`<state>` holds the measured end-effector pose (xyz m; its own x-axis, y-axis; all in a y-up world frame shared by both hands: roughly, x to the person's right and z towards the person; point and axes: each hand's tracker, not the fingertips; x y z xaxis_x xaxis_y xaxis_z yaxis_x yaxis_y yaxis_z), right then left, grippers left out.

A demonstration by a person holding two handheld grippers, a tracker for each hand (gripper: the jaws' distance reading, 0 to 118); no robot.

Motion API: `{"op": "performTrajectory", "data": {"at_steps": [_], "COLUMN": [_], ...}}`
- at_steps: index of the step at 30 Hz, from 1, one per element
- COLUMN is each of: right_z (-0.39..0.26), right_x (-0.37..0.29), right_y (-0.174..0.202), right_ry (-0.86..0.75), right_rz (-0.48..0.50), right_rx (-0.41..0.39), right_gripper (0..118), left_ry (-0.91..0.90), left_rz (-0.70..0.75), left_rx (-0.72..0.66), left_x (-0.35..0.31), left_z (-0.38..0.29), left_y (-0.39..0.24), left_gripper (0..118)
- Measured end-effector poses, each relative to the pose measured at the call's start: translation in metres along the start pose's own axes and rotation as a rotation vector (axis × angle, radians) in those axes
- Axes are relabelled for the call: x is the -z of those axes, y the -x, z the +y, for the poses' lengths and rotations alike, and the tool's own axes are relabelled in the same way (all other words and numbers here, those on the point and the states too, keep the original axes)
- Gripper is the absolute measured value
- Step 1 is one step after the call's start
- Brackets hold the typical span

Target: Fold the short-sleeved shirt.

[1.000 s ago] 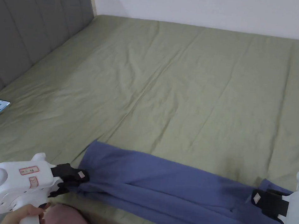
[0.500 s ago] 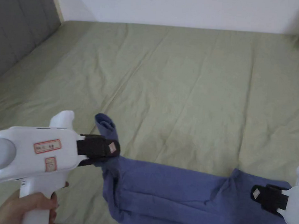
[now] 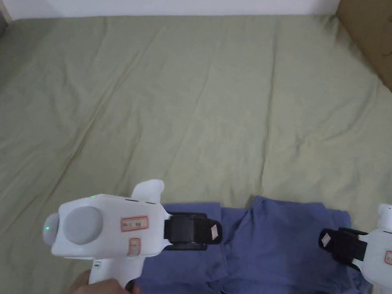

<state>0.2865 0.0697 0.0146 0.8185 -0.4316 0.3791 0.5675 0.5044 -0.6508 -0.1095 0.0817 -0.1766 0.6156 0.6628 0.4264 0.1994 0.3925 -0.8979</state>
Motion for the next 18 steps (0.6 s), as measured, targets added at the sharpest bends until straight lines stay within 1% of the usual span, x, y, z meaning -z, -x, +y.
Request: {"op": "performTrajectory", "data": {"at_steps": [1,2,3,4,5,6,10,12,15,16,18], "right_z": [0.0,-0.001,-0.001,-0.001,-0.001,-0.001,-0.004,-0.005,-0.007,-0.007,-0.008], "right_x": [-0.002,-0.003,-0.003,-0.003,-0.003,-0.003,0.002,0.005,0.006,0.006,0.005], "right_y": [-0.002,-0.003,-0.003,-0.003,-0.002,-0.002,0.003,0.004,0.005,0.005,0.005], "right_ry": [-0.007,-0.012,-0.013,-0.018,-0.023,-0.025,-0.02,-0.013,-0.003,-0.001,0.001], "right_rz": [-0.001,-0.001,0.002,0.006,0.008,0.013,0.028,0.027,0.034,0.035,0.032], "right_rx": [0.003,0.009,0.012,0.016,0.018,0.018,0.016,0.011,0.014,0.014,0.015], "right_gripper": [1,1,1,1,0,1,1,1,0,1,1], "left_ry": [-0.034,-0.047,-0.054,-0.053,-0.033,0.004,0.105,0.154,0.225,0.223,0.24], "left_rz": [-0.005,0.047,0.102,0.201,0.256,0.268,0.146,0.14,0.112,0.12,0.063], "left_rx": [0.001,0.01,0.019,0.028,0.027,0.028,-0.019,0.009,0.097,0.104,0.085], "left_x": [-0.01,-0.015,-0.017,-0.018,-0.014,-0.008,0.026,0.047,0.072,0.077,0.079], "left_z": [0.0,0.0,0.0,0.001,0.0,-0.003,-0.023,-0.034,-0.048,-0.05,-0.05], "left_y": [0.004,0.009,0.014,0.007,0.013,0.018,0.019,0.007,-0.011,-0.017,-0.02], "left_gripper": [16,16,9,2,3,3,3,3,3,3,3]}}
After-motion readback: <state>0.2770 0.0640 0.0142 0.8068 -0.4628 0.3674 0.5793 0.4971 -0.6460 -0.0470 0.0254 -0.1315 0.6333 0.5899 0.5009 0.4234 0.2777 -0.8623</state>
